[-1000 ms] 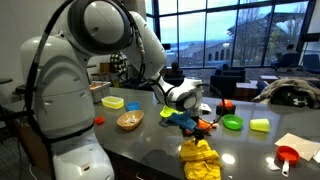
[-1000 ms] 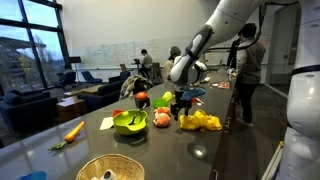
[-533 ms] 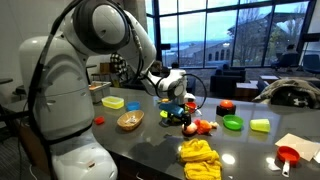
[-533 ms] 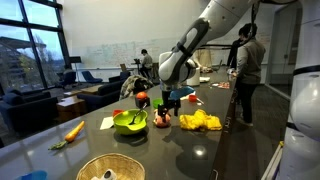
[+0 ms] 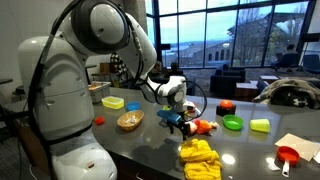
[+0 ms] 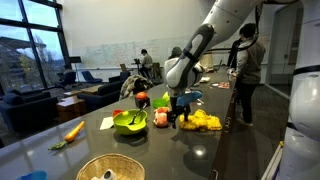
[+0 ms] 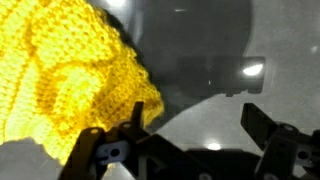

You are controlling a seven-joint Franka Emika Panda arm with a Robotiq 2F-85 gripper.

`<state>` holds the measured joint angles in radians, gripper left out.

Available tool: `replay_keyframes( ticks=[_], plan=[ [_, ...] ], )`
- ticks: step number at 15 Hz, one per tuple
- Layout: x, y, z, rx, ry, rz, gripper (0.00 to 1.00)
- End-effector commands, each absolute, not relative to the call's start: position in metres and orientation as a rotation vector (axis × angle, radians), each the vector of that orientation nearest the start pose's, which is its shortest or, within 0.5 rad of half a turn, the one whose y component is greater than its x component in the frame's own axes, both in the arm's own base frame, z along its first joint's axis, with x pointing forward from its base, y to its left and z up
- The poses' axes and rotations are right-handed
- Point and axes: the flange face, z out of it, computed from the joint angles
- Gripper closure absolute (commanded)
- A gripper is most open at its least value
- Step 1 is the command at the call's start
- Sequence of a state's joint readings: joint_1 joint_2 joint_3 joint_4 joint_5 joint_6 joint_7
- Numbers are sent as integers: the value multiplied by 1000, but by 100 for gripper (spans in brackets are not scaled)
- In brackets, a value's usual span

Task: Wipe the gray counter with the yellow cloth, slide the yellow cloth off the gray counter

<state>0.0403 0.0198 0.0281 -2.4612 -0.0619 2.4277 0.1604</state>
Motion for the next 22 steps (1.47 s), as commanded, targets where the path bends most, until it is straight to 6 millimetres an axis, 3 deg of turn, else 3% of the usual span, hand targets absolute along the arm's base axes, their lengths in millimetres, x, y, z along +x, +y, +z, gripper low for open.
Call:
replay_keyframes(
  ticks=[1,13,19,20,22],
  plan=[
    [455,19,282,-3200,130,93,0],
    [435,-25,269,-3331,326,242,0],
    [434,-32,268,-3333,340,283,0],
    [435,-32,269,-3332,345,277,24],
    [437,-30,269,-3333,322,268,32]
  ],
)
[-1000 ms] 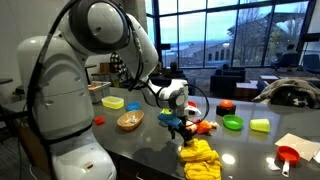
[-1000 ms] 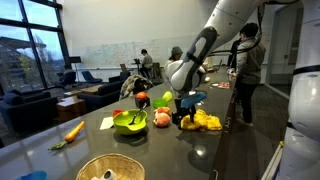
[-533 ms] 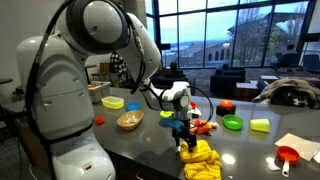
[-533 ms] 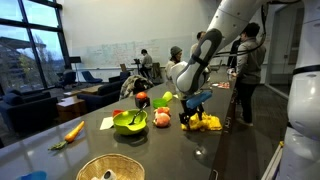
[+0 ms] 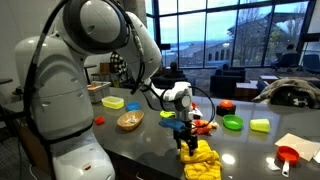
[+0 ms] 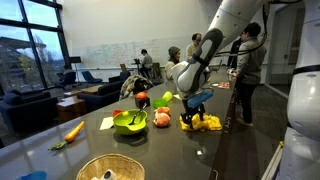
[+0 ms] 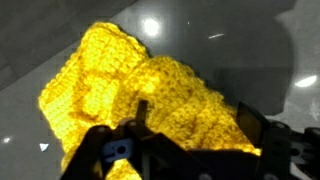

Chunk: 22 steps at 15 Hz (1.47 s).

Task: Wipe the gray counter with the yellow cloth, slide the yellow cloth off the gray counter

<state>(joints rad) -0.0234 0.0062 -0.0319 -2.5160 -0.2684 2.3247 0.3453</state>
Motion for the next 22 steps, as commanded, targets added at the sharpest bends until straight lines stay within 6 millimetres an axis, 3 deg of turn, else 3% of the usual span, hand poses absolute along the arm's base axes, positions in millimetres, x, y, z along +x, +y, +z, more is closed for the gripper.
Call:
replay_keyframes(
  ticks=[1,9,17,22],
  plan=[
    [438,-30,270,-3333,315,264,39],
    [447,-31,273,-3291,296,190,99],
    [452,-68,231,-3177,470,215,99],
    [448,-82,227,-3151,554,231,99]
  ],
)
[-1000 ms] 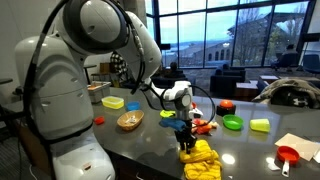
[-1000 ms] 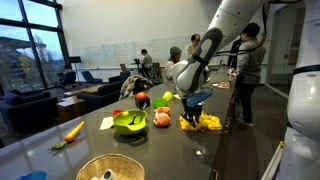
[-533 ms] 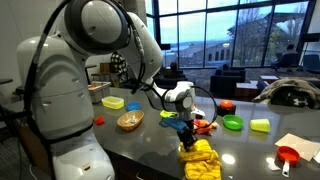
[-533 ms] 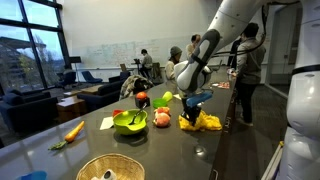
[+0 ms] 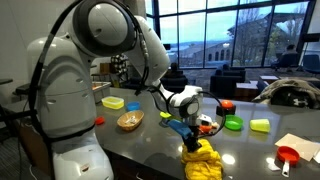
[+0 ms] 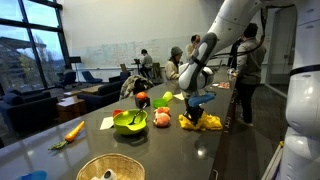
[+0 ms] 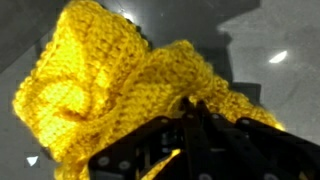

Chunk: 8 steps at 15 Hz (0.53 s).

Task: Wipe the gray counter with the yellow cloth, slide the yellow cloth off the gray counter

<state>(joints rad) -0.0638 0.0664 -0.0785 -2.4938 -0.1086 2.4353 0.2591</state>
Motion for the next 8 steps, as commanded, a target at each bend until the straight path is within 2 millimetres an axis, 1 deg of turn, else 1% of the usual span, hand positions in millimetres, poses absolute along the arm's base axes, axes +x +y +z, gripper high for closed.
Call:
replay_keyframes(
  ticks=[1,5,6,8],
  plan=[
    [445,-88,227,-3146,589,234,99],
    [433,-116,225,-3109,718,219,99],
    [431,-123,224,-3105,743,200,99],
    [429,-139,226,-3097,767,108,99]
  ],
)
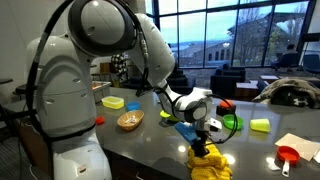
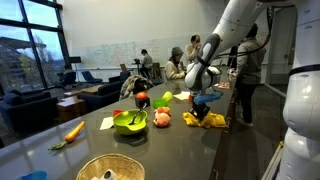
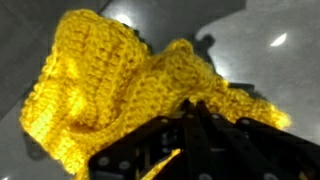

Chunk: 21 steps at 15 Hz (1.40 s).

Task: Wipe the gray counter with the yellow cloth, slide the yellow cloth off the gray counter

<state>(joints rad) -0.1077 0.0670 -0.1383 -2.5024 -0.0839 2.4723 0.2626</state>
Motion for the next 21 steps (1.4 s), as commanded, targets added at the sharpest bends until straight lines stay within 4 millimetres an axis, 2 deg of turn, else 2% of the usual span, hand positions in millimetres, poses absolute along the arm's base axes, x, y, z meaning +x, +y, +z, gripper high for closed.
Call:
replay_keyframes(
  ticks=[1,5,7,10,14,21],
  plan=[
    [429,-146,227,-3097,780,49,99],
    [428,-174,222,-3085,882,-185,99],
    [419,-195,217,-3065,962,-257,99],
    [403,-225,220,-3002,1098,-371,99],
    [383,-258,226,-2902,1260,-469,99],
    [375,-300,243,-2775,1344,-535,99]
  ],
)
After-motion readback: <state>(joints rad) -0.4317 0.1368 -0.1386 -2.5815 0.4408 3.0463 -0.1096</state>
